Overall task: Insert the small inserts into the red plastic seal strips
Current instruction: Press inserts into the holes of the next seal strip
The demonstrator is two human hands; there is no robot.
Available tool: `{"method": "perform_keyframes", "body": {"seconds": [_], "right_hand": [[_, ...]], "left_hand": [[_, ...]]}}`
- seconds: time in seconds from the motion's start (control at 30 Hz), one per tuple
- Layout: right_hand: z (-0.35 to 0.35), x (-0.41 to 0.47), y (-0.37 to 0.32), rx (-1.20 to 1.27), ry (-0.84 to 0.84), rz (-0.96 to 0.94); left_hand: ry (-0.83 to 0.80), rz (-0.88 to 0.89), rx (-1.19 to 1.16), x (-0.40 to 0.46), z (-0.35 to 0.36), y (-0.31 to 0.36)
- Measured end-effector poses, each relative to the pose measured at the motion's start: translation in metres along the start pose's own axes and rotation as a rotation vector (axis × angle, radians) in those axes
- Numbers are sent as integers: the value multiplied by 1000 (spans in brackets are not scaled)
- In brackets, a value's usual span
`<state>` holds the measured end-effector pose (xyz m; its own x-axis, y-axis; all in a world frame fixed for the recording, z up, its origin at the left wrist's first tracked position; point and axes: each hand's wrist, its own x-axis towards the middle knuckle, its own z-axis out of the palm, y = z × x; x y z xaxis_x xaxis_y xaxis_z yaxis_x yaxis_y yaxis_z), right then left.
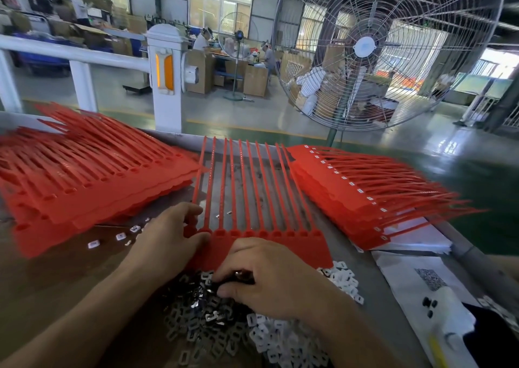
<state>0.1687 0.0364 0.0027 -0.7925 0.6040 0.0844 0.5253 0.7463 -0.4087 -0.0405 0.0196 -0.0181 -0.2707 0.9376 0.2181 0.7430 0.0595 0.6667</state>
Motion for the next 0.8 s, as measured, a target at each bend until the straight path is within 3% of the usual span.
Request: {"method": "perform_keyframes", "body": {"seconds": [0.43,0.6,0.8], "right_hand": [[0,-1,1,76,98,31],[2,0,1,-16,-3,51],[5,2,-2,49,41,40]], "left_hand": [[-7,-10,-35,2,-1,-2],[2,-18,-43,4,0,-5],[0,-24,-57,5,1,-7]]}}
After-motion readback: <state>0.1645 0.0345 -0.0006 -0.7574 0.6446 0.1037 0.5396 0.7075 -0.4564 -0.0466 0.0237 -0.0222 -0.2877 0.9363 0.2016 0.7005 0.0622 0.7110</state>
